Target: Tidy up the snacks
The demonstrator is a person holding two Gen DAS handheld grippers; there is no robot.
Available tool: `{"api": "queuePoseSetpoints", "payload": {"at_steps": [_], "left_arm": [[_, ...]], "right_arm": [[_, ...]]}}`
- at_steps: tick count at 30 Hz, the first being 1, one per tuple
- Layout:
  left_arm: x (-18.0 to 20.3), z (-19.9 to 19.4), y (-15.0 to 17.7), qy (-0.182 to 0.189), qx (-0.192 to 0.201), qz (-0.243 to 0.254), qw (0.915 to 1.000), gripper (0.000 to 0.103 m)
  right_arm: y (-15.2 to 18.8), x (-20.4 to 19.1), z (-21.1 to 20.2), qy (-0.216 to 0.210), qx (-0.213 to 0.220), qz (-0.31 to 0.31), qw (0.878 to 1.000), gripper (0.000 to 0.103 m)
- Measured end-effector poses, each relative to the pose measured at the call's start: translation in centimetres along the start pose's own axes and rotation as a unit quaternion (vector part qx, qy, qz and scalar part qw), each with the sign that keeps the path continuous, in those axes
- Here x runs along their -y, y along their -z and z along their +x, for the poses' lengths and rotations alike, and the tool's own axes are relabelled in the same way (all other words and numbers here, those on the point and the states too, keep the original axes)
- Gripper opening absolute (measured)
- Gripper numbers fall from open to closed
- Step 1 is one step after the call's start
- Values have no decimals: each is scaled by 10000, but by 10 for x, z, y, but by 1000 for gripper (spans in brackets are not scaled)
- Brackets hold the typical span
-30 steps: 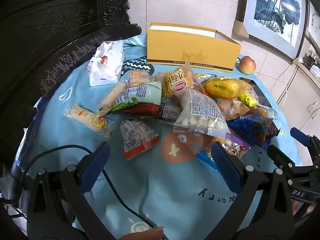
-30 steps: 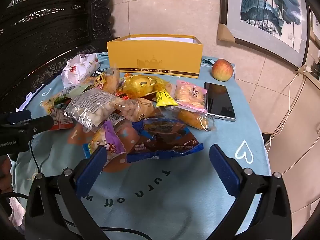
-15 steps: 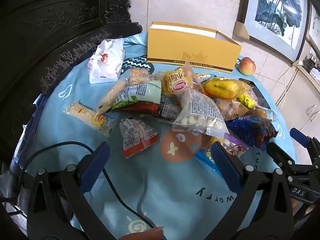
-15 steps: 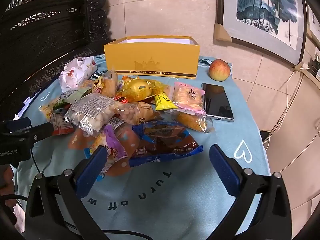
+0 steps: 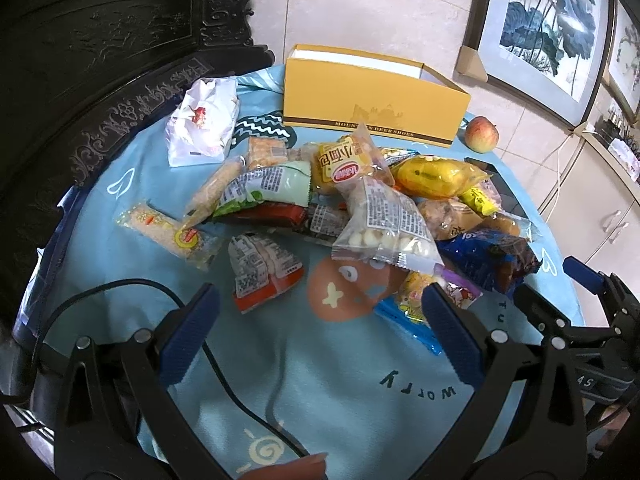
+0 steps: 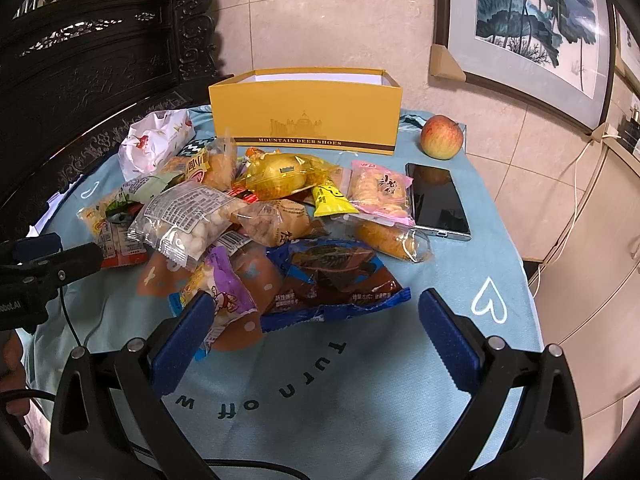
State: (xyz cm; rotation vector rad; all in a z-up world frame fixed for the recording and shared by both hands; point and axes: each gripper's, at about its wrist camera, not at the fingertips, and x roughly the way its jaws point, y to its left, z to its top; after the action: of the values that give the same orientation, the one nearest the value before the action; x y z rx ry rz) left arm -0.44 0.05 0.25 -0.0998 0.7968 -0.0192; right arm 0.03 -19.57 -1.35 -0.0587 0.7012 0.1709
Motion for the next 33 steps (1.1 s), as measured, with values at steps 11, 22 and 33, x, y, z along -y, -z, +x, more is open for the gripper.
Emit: {"api": "queuePoseSetpoints", "payload": {"at_steps": [11,22,33], "left_arm": [[1,4,2,-77,-45,49,9999,101],[1,4,3,-113,-68,47,9999,101],[2,4,4,-79,-82,44,9999,101]], "right_arm": [[2,1,1,-9,-32,17,10000,102],[2,1,4,18,-77,18,10000,102],[2,0,4,11,-100,10,9999,102]]}}
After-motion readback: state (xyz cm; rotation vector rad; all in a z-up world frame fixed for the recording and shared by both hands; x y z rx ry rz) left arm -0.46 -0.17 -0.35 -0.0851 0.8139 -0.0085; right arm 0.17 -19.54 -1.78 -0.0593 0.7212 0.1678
